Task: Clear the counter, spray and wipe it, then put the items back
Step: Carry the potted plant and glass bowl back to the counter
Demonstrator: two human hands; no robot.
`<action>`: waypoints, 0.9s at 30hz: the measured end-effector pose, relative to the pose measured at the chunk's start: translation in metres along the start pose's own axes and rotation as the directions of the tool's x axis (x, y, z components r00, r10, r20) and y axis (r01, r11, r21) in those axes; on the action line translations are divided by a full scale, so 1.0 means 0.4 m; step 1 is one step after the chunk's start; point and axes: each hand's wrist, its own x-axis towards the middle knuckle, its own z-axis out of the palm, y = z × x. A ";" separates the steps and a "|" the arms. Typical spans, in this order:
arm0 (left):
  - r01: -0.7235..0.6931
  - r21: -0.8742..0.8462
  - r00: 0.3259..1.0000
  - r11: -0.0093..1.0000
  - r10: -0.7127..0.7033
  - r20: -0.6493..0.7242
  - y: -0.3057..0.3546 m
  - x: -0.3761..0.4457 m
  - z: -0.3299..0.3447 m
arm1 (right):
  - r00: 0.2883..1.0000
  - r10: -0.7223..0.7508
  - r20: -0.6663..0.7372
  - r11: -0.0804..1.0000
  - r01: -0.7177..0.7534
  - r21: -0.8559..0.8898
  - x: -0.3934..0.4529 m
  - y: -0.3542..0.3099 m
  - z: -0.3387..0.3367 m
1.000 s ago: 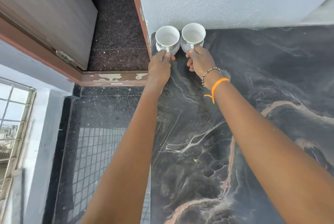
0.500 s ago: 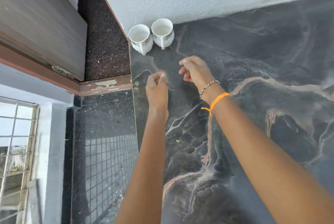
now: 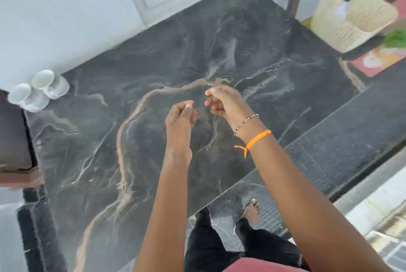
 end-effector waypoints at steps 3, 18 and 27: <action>-0.022 0.015 0.993 1.000 0.020 0.118 -0.003 -0.056 0.186 | 0.998 -0.010 -0.069 1.000 0.011 0.009 -0.033 -0.016 -0.190; -0.145 0.164 0.823 0.976 0.027 0.567 -0.072 -0.113 1.023 | 0.862 0.006 -0.507 0.947 0.157 0.279 -0.028 -0.143 -1.015; -0.125 0.344 0.710 0.931 -0.158 0.686 -0.090 -0.020 1.479 | 0.785 0.116 -0.609 0.934 0.122 0.335 0.161 -0.230 -1.412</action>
